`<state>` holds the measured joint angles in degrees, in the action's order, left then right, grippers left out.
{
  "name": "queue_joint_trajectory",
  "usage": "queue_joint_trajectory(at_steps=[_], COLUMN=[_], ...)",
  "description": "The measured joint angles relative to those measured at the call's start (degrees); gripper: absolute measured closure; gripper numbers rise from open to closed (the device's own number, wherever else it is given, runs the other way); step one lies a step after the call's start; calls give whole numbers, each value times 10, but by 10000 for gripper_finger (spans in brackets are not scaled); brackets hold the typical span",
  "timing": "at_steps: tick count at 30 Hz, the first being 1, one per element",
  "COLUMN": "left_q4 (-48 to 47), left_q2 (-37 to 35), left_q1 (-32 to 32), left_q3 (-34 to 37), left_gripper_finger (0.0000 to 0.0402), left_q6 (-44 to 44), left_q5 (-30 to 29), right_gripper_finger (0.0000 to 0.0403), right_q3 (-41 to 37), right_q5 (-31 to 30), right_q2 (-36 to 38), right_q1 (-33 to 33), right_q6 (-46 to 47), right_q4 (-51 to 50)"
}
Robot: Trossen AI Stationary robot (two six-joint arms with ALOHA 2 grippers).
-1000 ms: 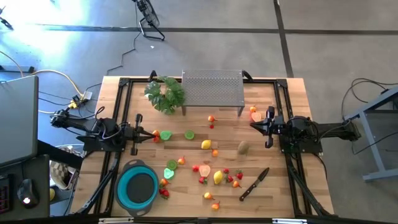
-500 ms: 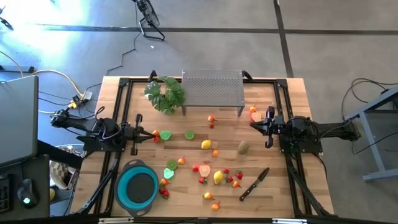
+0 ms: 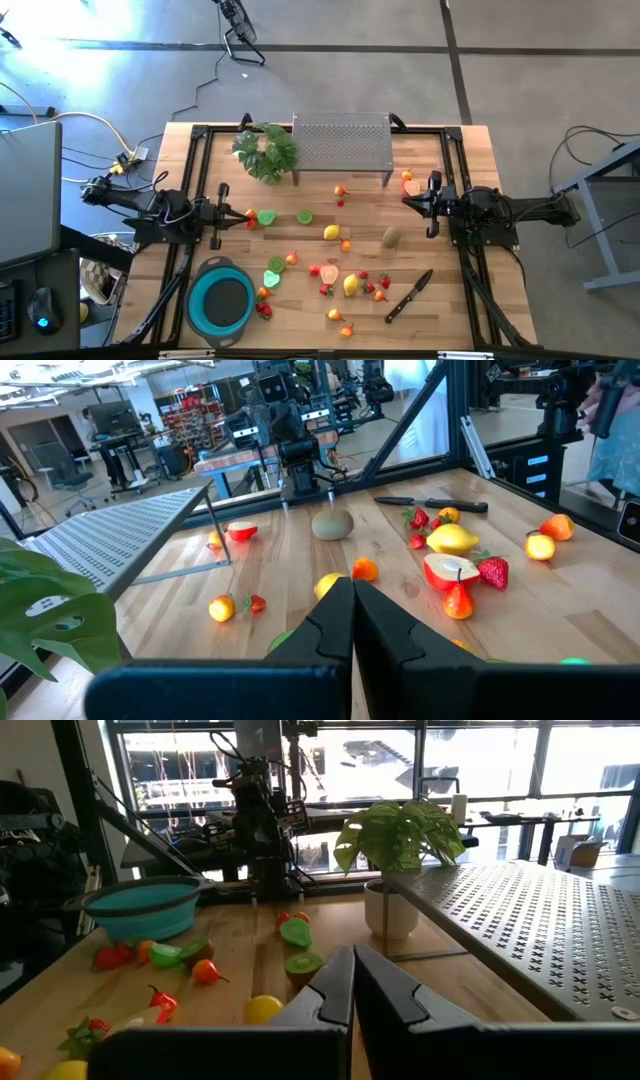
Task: Pick & Place Fruit
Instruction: Put the blue bowl on the shelf
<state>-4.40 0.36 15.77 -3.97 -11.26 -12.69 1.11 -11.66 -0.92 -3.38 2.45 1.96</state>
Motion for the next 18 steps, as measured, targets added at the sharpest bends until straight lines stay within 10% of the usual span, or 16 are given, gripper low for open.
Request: queue_joint_trajectory(at_steps=[18], left_q4=[0], left_q2=[0], left_q1=[0], left_q3=[0], left_gripper_finger=[401], left_q6=[74], left_q5=[1], right_gripper_finger=[399], right_q3=[0], right_q5=[0], right_q2=[0], right_q1=[0], right_q6=[-12], right_q4=[0])
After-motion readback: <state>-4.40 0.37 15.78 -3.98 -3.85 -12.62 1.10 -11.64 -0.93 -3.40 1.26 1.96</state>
